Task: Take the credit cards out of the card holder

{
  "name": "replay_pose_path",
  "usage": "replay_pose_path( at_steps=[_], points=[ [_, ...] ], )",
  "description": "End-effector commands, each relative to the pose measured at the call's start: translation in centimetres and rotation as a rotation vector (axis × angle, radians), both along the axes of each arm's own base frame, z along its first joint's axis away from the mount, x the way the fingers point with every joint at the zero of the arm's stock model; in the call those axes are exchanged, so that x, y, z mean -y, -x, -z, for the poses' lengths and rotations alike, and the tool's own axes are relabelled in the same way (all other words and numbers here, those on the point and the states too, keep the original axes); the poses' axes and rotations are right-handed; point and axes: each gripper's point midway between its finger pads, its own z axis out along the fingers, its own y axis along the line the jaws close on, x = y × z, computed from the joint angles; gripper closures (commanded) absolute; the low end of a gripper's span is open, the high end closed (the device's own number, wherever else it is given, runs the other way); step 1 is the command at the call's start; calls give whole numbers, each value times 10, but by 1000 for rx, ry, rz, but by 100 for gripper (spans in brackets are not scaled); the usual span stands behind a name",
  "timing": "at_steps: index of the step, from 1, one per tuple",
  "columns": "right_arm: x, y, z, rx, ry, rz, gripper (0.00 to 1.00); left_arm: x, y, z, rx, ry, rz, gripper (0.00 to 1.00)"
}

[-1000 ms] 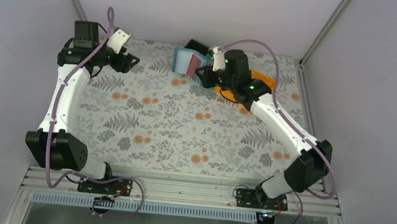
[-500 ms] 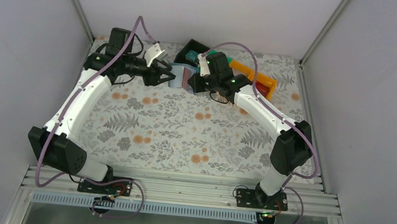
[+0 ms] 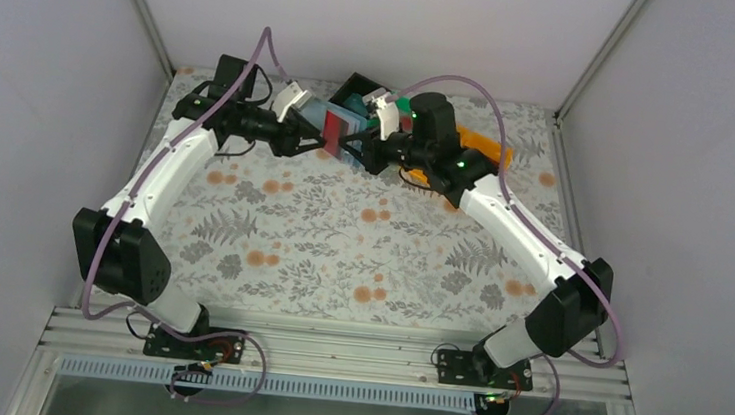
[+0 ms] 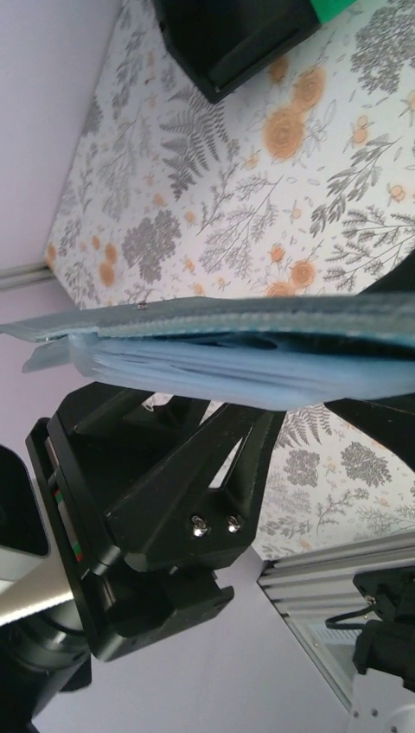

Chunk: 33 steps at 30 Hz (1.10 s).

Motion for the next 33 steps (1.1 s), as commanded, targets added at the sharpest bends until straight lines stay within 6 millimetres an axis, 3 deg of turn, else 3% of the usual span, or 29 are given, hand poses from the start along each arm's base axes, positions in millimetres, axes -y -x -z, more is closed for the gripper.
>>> replay_pose_path(
  at_steps=[1,8,14,16,22,27,33],
  points=[
    [-13,36,-31,107,-96,-207,96,-3,4,-16,58,21,5,66],
    [-17,51,-32,121,-114,-307,96,17,42,-43,127,91,185,72],
    [-16,57,-34,130,-119,-334,96,20,72,-70,173,171,296,97],
    [-15,56,-32,130,-111,-326,96,19,77,-73,174,178,309,98],
    [-9,64,-37,169,-118,-330,78,19,91,-85,189,213,343,98],
    [2,71,-42,219,-119,-319,56,17,96,-94,205,215,346,98],
    [17,77,-46,249,-136,-309,50,14,98,-89,208,193,347,98]
  ],
)
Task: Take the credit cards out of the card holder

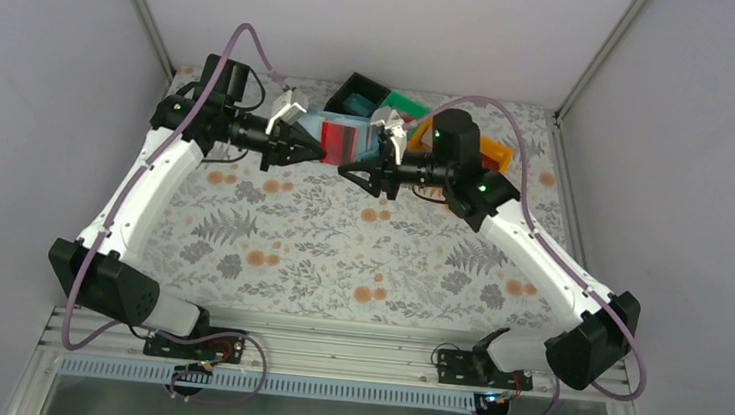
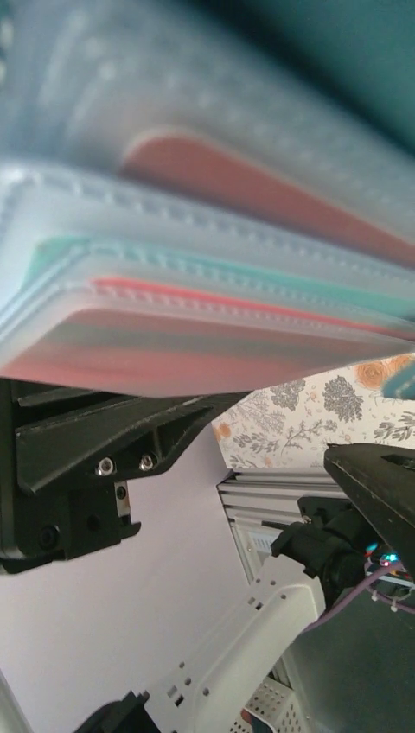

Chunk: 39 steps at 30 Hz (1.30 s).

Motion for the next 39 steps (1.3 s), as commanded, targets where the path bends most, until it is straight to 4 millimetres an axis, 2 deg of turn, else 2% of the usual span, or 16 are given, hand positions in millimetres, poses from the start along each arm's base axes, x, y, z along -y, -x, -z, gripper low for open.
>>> replay_pose_path(
  at_steps=[1,3,5,11,13,14,18,21,28,30,31,32,39],
  points=[
    [9,10,-15,60,-43,-22,48,-2,14,-19,81,38,47,98],
    [11,10,-17,62,-50,-28,48,-2,17,-17,75,37,53,98],
    [12,10,-23,64,-64,-34,52,-3,20,-18,75,39,60,98],
    [18,6,-33,64,-108,-38,81,-6,25,-17,108,11,60,98],
    [17,6,-33,53,-110,-50,93,-7,27,-16,114,4,64,98],
    [17,7,-32,49,-109,-58,95,-7,27,-16,115,3,66,98],
    [17,11,-29,46,-100,-74,96,-7,26,-20,130,7,64,97],
    [17,17,-28,52,-100,-110,96,-5,22,-29,129,28,51,90],
    [17,23,-26,46,-98,-142,96,-2,19,-41,137,64,60,87],
    [17,24,-27,48,-100,-149,96,-2,19,-42,133,72,64,88],
    [17,24,-26,48,-99,-150,96,-2,19,-43,130,77,67,95],
    [17,24,-26,49,-99,-151,96,-1,20,-44,130,79,68,97],
    [24,25,-28,79,-83,-122,93,-11,20,-43,139,61,41,98]
  ],
)
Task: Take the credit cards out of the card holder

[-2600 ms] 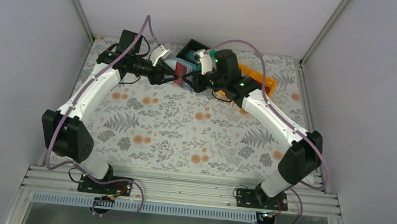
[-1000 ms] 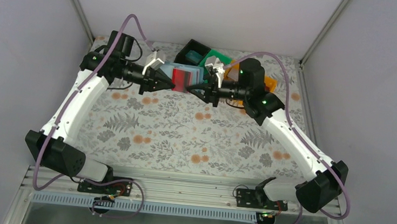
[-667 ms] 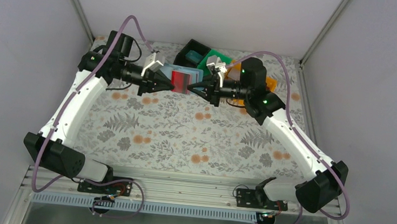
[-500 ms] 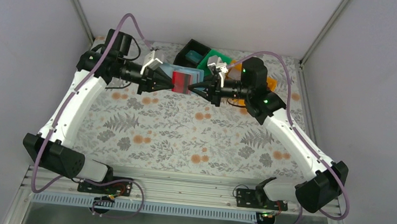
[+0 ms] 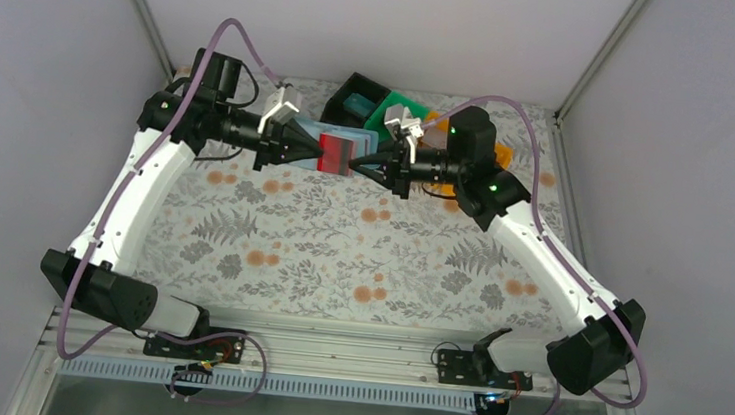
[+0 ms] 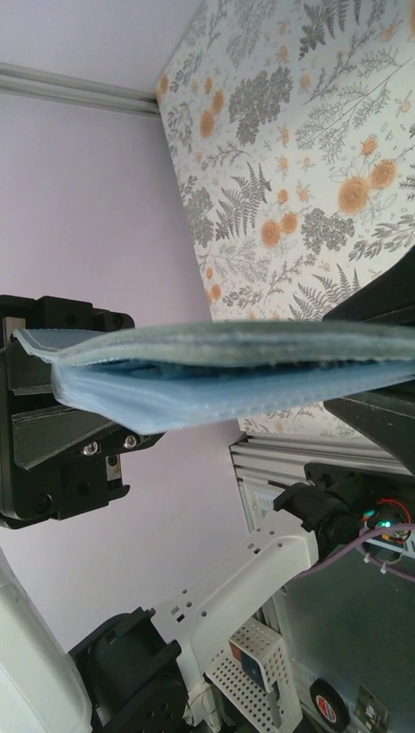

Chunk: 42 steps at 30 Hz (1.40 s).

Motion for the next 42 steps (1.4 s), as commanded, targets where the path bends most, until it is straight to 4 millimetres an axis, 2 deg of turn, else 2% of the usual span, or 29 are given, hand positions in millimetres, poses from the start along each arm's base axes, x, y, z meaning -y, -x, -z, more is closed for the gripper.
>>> replay_pose_path(
  at_steps=[1,8,12,17,21,25,29,33,37,39,42],
  points=[
    [10,7,-6,41,4,1,91,-12,0,-14,61,25,-20,98],
    [16,3,-5,22,5,5,96,-22,-6,-11,56,32,-50,98],
    [21,-17,5,-40,30,88,96,-33,-17,-7,58,3,-115,98],
    [32,-47,50,-261,85,144,96,-70,-47,16,48,-83,-286,98],
    [28,-69,103,-453,168,201,96,-93,-66,29,34,-135,-395,98],
    [5,-82,160,-644,245,193,96,-104,-84,40,35,-181,-489,98],
    [-26,-83,212,-778,335,122,96,-102,-87,40,34,-181,-490,97],
    [-36,-90,237,-836,392,111,95,-98,-87,35,45,-186,-480,98],
    [-28,-102,253,-843,452,167,81,-94,-84,34,62,-201,-474,98],
    [-15,-114,257,-838,467,239,72,-91,-84,35,66,-218,-476,98],
    [12,-136,245,-770,493,392,63,-82,-78,39,72,-244,-453,97]
  ],
)
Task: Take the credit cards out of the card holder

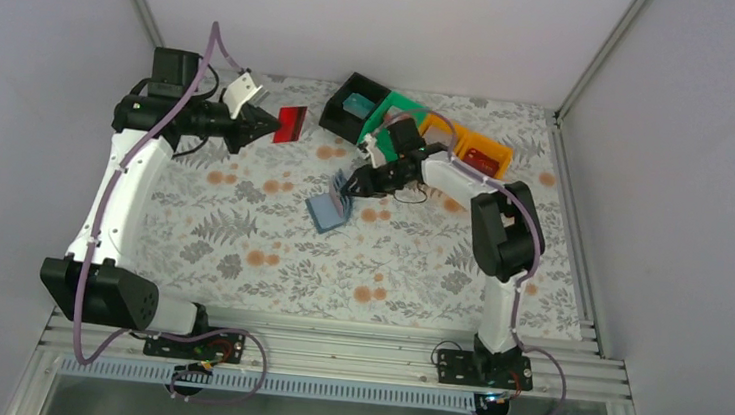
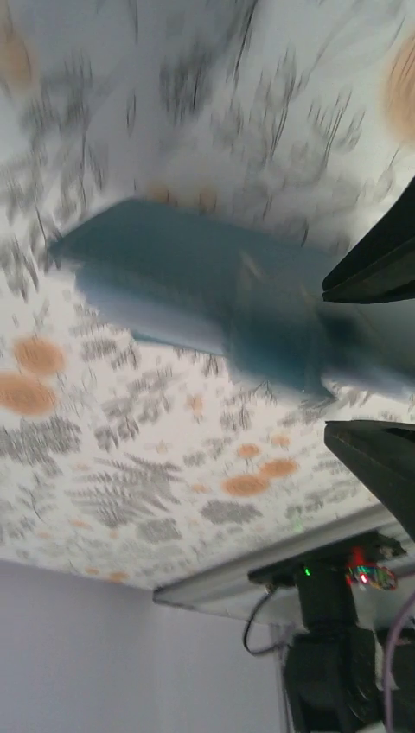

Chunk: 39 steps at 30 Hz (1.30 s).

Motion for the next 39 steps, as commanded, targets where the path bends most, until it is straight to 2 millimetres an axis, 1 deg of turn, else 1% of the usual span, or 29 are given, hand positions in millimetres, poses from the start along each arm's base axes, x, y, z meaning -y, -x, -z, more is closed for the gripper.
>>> replay_pose_path(
  at_steps=[1,3,5,6,7,9,10,12,15,18,20,22,23,26,28,30,31,32,34,35,39],
  points=[
    [42,-38,-34,173,141,156,61,12,7,-6,32,-40,29,98],
    [49,-41,-68,295,155,167,56,23,14,-2,32,-67,72,98],
    [43,-32,-115,443,98,115,51,33,21,-1,32,-83,119,98],
    [37,-22,-143,531,50,73,48,37,25,-2,32,-83,141,98],
    [32,-5,-184,644,-24,27,44,41,29,-2,31,-85,164,98],
    [20,27,-230,796,-136,-79,36,46,34,-1,34,-95,187,98],
    [15,43,-247,861,-180,-126,32,49,37,1,37,-104,198,98],
    [10,62,-267,960,-216,-184,28,53,41,7,38,-134,214,98],
    [5,71,-279,1053,-196,-213,26,57,50,15,41,-181,251,98],
    [-10,81,-280,1092,-199,-302,27,62,65,15,42,-189,324,98],
    [-18,87,-279,1081,-200,-362,31,67,77,10,48,-164,388,98],
    [-22,92,-281,1056,-216,-402,39,70,85,3,44,-125,418,98],
    [-22,94,-281,1043,-225,-417,41,71,87,0,44,-113,425,98],
    [-21,106,-279,1010,-253,-457,42,72,87,-1,39,-102,419,98],
    [-19,111,-272,996,-257,-465,41,71,85,0,37,-107,408,98],
    [-19,110,-264,977,-247,-460,42,71,84,0,38,-111,405,98],
    [-20,108,-261,969,-236,-451,48,72,83,-2,39,-109,404,98],
    [-22,106,-258,960,-224,-443,56,72,83,-3,38,-104,405,98],
    [-24,103,-255,957,-208,-438,77,74,85,-8,48,-92,413,98],
    [-24,102,-254,958,-199,-435,82,74,86,-10,49,-85,417,98],
    [-21,105,-255,977,-195,-439,90,77,91,-20,59,-56,439,98]
  ],
)
